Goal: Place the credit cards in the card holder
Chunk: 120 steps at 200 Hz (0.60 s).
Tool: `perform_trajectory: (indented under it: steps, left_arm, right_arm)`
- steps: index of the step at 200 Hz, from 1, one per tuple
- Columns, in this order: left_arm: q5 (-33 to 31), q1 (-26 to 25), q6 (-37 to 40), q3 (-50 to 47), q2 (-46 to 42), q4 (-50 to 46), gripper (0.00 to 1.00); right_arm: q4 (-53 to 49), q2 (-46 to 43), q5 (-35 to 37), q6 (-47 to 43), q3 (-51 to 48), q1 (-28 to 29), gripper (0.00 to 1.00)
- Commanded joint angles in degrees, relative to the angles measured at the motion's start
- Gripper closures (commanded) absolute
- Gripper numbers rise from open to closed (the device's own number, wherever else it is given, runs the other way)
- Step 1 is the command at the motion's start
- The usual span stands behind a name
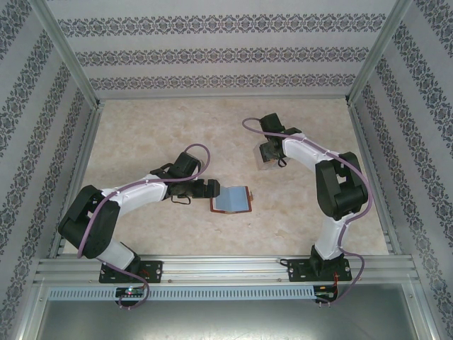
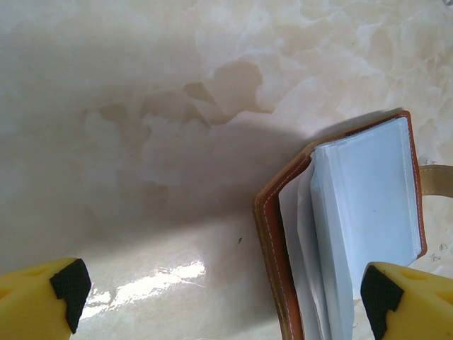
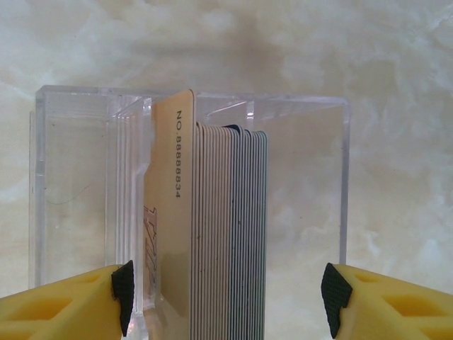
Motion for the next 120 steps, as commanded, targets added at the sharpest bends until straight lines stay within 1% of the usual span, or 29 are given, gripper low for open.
perform_trajectory:
  steps: [1,35,71,91,120]
  left_arm:
    - [0.41,-0.42,0.75,-0.76,-0.53,1.14,0.00]
    - [0.52,-0.40,1.01,-0.37,-0.19,0.76,0.00]
    - [0.68,-0.36,1.09,-0.58,-0.08,1.12,0.00]
    - [0.63,-0.36,0.88,-0.72,-0.31,1.33,0.00]
    - [0.64,-0.37,1.35,-0.04,-0.06,0.79,0.00]
  right_arm:
    - [-0.87,-1.28,3.67,-0.71,0.98,0.14,0.29]
    - [-0.75,-1.29,4.08,-1.14,1.18,0.14,0.33]
    - [-0.79,-1.63,4.91,-1.11,1.34,0.22,0.31]
    - [-0.93,-1.56,4.15,-0.94,1.70,0.08,0.31]
    - [-0.99,-0.98,4.44,-1.10,1.86,-0.20,0.38]
